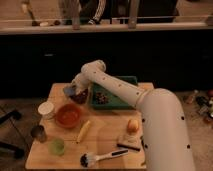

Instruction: Place sponge in purple bowl

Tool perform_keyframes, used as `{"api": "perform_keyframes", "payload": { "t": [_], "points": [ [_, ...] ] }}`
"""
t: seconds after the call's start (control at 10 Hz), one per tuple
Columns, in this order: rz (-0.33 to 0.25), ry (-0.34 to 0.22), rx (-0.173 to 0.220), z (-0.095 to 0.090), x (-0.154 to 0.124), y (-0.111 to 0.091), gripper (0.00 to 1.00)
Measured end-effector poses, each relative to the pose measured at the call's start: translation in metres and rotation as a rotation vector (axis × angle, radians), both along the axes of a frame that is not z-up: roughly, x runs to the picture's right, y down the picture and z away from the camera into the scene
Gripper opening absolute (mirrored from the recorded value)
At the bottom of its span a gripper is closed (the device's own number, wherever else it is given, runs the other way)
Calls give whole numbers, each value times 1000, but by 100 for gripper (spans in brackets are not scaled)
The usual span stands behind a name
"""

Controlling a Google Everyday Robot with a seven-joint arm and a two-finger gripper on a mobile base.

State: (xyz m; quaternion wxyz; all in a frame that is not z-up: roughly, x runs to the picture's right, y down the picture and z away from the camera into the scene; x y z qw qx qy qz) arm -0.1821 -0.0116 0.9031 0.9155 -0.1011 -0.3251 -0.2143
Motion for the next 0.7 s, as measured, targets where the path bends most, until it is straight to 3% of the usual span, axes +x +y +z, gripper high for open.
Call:
{"api": "perform_keyframes", "payload": {
  "t": [0.3,0.5,0.7],
  "points": [
    [38,4,-7,5,7,-1,73],
    [51,4,-5,5,8,-1,80],
    [54,5,2,4,9,-3,80]
  ]
}}
